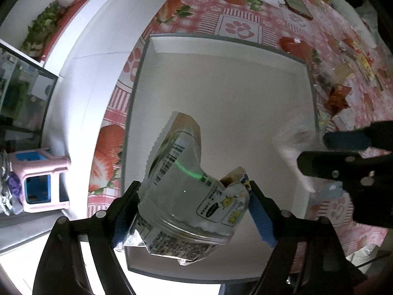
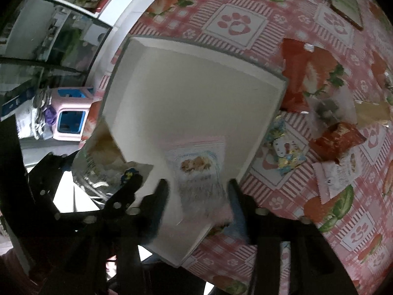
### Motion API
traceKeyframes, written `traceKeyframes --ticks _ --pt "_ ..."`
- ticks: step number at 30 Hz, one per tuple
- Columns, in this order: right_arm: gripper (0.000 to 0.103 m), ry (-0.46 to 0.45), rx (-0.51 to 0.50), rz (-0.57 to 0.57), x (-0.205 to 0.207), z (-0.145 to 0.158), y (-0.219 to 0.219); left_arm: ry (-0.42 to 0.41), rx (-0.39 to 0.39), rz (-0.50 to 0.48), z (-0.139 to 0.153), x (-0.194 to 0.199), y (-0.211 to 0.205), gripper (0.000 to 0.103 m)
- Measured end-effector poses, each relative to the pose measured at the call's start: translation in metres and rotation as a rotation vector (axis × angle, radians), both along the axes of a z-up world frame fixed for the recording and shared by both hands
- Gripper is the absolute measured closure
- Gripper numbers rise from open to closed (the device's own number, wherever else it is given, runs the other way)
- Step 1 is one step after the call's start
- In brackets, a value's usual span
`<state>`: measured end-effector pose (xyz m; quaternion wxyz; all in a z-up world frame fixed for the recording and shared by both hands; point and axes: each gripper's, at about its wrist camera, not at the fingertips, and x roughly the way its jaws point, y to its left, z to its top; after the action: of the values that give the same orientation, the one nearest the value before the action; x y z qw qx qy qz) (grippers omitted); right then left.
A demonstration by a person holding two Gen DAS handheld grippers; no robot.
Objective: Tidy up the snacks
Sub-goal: 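Carry both packets over the white tray and open the right tool to drop its packet, then grasp another white cranberry packet from the table with the right tool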
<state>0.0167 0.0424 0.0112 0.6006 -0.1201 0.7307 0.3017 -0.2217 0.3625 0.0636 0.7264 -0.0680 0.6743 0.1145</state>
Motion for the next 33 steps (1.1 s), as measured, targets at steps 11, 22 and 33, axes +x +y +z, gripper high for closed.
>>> traceKeyframes --ticks 11,22,33 --pt "0.007 -0.026 -0.124 -0.282 0.041 -0.017 -0.088 -0.021 0.004 0.049 0.008 -0.005 0.014 0.013" --pt "0.007 0.089 -0.228 -0.674 0.058 -0.05 -0.173 -0.075 0.003 -0.087 0.024 0.011 -0.022 0.013" --pt "0.008 0.076 -0.228 -0.728 0.093 -0.076 -0.116 -0.11 0.047 -0.427 0.04 0.009 -0.096 0.013"
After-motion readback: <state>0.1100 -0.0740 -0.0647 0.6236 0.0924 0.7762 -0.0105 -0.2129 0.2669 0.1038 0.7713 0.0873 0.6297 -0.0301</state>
